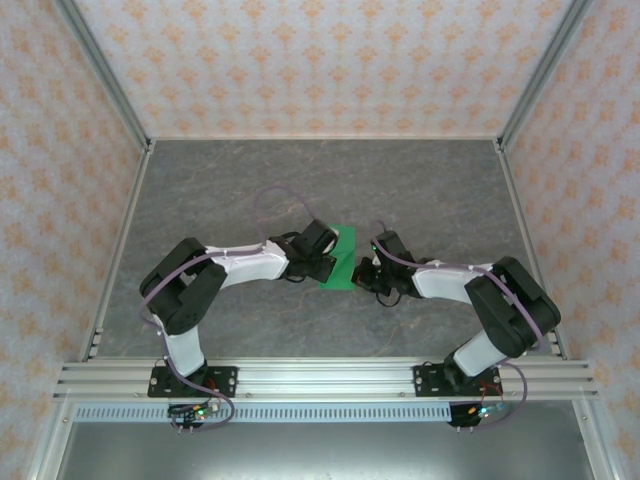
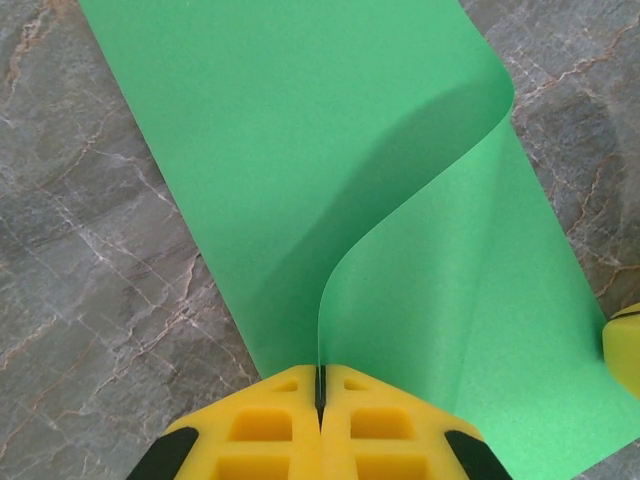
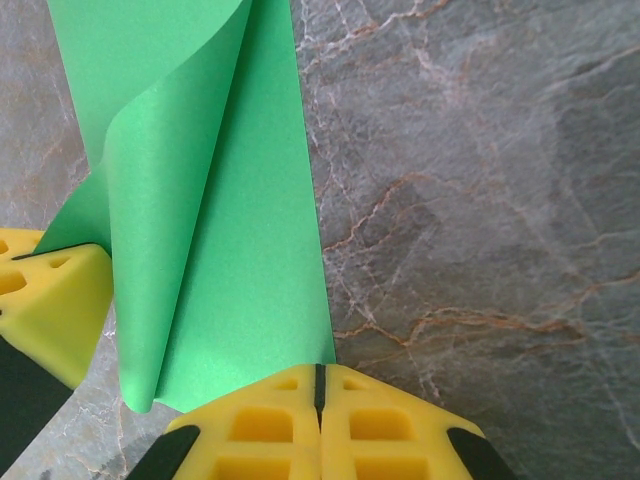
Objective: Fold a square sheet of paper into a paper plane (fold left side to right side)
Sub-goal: Fold the triangle a second time at the center of the table.
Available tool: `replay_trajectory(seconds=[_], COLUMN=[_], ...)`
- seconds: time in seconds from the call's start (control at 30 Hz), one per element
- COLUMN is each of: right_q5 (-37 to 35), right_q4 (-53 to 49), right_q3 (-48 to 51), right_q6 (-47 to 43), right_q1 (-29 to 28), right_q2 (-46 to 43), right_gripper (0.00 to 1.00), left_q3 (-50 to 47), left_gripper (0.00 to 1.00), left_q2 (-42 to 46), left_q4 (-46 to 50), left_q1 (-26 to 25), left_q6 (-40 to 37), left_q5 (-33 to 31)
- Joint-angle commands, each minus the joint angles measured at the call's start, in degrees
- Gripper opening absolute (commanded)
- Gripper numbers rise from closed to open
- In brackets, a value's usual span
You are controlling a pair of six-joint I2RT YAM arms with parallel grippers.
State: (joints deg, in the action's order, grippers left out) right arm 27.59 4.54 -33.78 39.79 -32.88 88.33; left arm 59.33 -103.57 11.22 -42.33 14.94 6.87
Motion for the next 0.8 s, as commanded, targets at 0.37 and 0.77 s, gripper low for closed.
replay_trajectory(seconds=[0.37,0.77], right_q5=[-3.3,-3.4], right_q4=[-6.5,-6.5], right_q3=[0.5,0.5], right_q6=[-1.0,-1.0], right_q1=[-0.3,-0.3], right_q2=[1.2,1.4], right_gripper=[0.08,0.08], left_q3=[1.6,2.8], left_gripper=[0.02,0.02], left_q2=[-0.9,-1.8], left_q4=[-0.5,-0.2], left_q1=[0.9,1.1], left_q6=[-0.4,-0.5], left_q5=[-1.2,-1.0])
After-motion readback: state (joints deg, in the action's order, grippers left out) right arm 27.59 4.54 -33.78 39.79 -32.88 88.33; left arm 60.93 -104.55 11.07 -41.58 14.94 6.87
